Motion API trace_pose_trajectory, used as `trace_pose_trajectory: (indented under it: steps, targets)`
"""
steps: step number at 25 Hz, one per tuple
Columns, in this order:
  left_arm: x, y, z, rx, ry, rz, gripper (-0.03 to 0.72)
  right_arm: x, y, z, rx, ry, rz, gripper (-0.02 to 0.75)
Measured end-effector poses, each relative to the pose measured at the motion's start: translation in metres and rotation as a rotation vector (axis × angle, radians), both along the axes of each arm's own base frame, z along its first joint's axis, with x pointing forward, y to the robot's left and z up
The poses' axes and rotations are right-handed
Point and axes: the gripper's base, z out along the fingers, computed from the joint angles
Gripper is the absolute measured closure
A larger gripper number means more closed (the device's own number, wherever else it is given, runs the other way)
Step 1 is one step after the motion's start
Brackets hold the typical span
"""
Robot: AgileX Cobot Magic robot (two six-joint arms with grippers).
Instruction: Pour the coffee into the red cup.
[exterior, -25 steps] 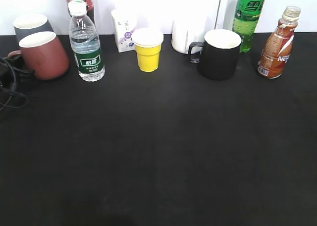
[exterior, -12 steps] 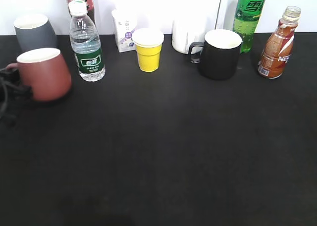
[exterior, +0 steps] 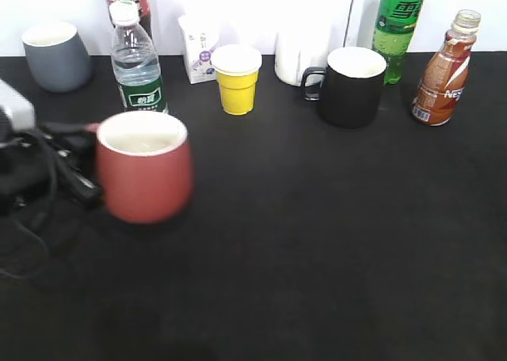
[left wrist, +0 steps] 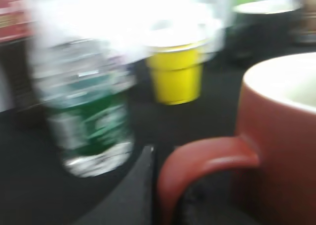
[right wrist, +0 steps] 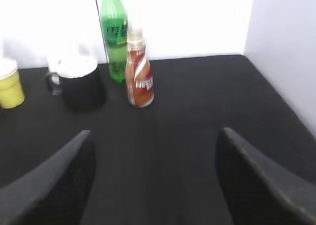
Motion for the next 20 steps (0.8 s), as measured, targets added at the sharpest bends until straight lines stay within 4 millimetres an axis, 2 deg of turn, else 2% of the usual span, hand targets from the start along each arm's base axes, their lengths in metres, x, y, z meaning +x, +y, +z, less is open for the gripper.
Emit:
trace_pose_trajectory:
  steps: [5,13,17,20]
  targets:
    - [0.000,-0.003,0.000,-0.007,0.001,0.003,0.638,0.056,0.002,-0.021,0.011,-0.078,0.001,0.150]
    - [-0.001,-0.003,0.000,-0.007,0.001,0.002,0.639,0.147,0.005,-0.053,-0.015,-0.074,0.010,0.147]
    - [-0.001,-0.003,0.000,-0.007,0.001,0.003,0.640,0.196,0.008,-0.096,-0.023,-0.064,0.035,0.139]
    - [0.000,-0.003,0.000,-0.008,0.001,0.004,0.640,0.220,0.011,-0.137,-0.017,-0.063,0.061,0.087]
